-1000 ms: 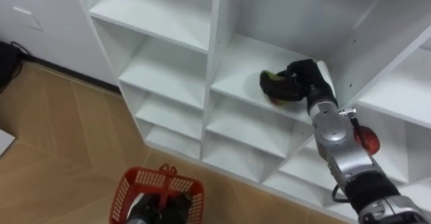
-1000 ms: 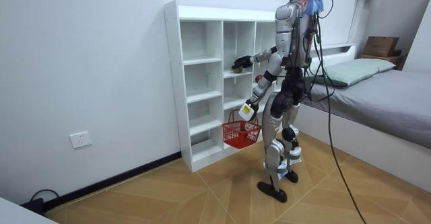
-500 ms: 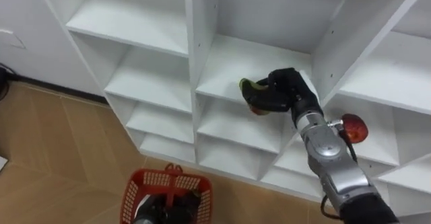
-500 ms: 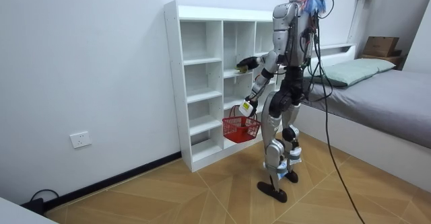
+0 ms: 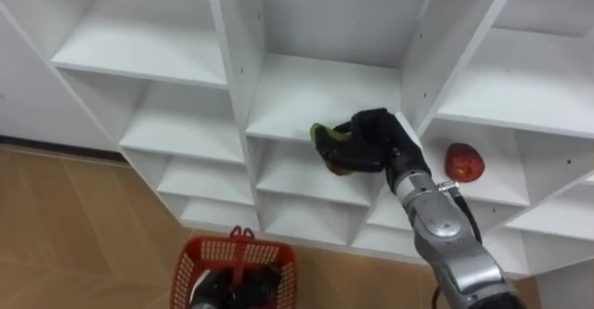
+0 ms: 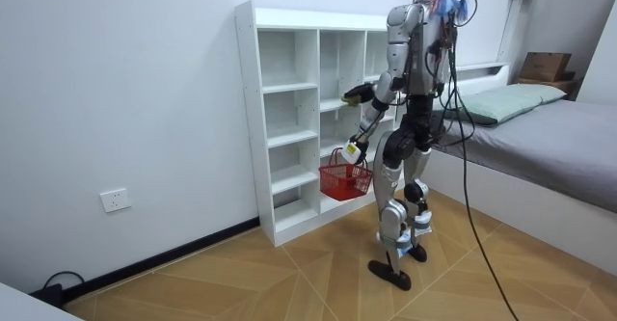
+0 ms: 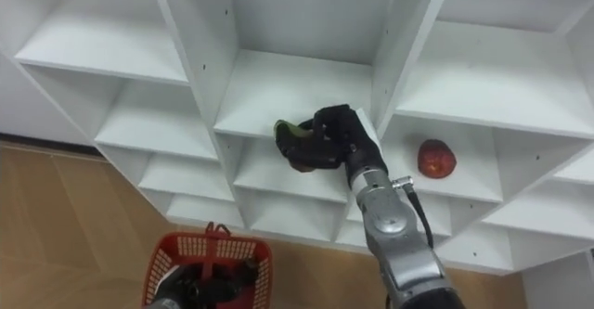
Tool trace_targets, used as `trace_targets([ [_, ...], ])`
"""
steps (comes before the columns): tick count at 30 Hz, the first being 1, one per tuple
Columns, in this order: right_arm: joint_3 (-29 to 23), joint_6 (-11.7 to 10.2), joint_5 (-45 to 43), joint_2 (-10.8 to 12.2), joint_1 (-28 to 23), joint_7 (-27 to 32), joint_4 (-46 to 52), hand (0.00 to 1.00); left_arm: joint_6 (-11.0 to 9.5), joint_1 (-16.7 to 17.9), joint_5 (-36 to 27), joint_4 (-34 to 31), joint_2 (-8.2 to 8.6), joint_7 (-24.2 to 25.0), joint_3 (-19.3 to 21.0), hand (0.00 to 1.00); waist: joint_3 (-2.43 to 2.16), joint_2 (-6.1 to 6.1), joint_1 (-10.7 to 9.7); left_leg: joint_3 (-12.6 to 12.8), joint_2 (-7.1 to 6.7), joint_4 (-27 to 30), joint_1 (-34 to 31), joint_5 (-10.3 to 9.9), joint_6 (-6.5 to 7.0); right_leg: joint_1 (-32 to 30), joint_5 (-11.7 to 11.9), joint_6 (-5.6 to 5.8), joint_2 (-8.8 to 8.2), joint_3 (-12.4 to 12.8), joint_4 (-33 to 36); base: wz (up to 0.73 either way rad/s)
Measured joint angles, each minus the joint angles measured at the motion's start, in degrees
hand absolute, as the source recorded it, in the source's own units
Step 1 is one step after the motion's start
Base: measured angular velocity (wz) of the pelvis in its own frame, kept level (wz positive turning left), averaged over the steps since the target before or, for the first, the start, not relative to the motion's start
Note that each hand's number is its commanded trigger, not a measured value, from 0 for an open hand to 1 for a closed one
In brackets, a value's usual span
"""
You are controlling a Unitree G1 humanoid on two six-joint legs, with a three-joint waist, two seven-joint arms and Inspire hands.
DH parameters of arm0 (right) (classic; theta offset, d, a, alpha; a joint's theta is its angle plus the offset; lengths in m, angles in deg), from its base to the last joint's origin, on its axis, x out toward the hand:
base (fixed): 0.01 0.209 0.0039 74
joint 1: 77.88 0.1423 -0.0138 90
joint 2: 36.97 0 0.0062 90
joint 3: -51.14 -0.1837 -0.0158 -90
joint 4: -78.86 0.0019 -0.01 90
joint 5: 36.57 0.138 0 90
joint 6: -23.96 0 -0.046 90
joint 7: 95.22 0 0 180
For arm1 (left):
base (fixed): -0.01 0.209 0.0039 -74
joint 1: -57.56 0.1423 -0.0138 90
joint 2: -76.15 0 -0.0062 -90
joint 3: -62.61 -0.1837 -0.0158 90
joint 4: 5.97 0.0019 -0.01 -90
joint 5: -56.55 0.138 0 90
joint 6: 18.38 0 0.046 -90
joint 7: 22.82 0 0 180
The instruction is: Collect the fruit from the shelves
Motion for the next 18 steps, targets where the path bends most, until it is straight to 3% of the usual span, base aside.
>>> trace_targets([
  [7,3.9,0.0,-0.1,0.2,-3.5,-2.4,0.5,1.0,0.0,0.0,0.0,0.7,0.49,-0.1,-0.6,1.0,-0.02,0.49,-0.9,1.6,0.21,-0.2,-0.2,0.0,-0.02,-1.2,0.2,-0.2,0.39,1.9,0.6,-0.12],
  [11,4.1,0.0,-0.3,0.2,-4.4,-2.4,2.4,1.0,0.0,0.0,0.1,0.5,0.52,-0.8,-0.5,1.0,-0.03,0.74,-1.1,2.8,0.23,-0.4,-0.3,0.0,0.0,-2.1,0.3,-0.19,0.47,2.8,1.1,-0.16],
  [18,4.3,-0.1,0.6,0.2,-6.2,-2.4,0.8,1.0,0.0,-0.1,0.1,0.5,0.56,-0.8,-2.1,1.0,-0.13,1.77,-2.5,3.0,0.24,-0.5,-0.2,0.0,0.01,-2.2,0.4,-0.15,0.61,3.1,1.0,-0.02],
])
